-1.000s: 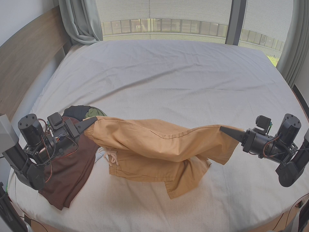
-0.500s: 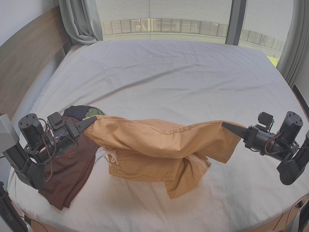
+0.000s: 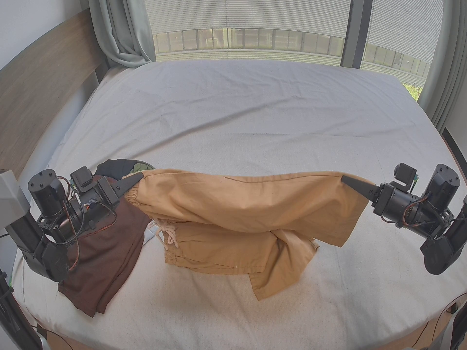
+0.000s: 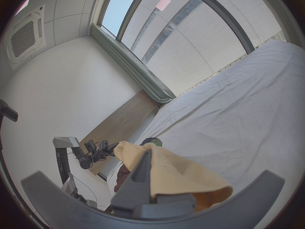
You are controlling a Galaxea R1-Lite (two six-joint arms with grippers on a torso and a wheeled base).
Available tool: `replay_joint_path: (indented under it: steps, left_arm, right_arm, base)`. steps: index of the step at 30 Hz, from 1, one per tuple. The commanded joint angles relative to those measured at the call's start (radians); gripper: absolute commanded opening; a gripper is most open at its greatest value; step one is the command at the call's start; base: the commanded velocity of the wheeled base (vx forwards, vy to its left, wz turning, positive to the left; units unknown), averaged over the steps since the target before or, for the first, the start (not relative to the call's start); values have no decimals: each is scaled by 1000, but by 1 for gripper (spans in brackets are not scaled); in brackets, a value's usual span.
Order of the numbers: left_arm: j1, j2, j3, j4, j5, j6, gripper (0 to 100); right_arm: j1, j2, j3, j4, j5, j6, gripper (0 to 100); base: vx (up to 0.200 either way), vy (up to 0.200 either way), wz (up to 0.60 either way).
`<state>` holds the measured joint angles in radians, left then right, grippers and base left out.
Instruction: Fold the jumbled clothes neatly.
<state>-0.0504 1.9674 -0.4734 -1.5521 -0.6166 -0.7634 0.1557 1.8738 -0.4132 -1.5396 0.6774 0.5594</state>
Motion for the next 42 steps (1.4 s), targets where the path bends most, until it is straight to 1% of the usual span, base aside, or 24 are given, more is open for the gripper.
replay_joint_path:
  steps: [1, 10, 18, 32, 35, 42]
  left_arm:
    - [4, 8, -5, 0, 0, -1, 0]
    - [11, 10, -7, 0, 0, 1, 0]
    - [11, 21, -13, 0, 1, 1, 0]
    - [12, 16, -22, -2, 3, 1, 0]
    - [11, -1, -37, -2, 3, 1, 0]
    - [15, 18, -88, 0, 12, -1, 0]
  right_arm:
    - [-19, -1, -7, -1, 2, 17, 0]
    - [-30, 1, -15, -2, 2, 27, 0]
    - [-79, 1, -29, -1, 8, 30, 0]
    - [-70, 7, -36, -1, 2, 22, 0]
    - [-64, 15, -81, -1, -6, 24, 0]
    - [-55, 128, -203, -1, -13, 30, 0]
  base:
    - [0, 0, 0]
    - [0, 0, 0]
    - [0, 0, 0]
    - [0, 0, 0]
    - [0, 0, 0]
    - [0, 0, 0]
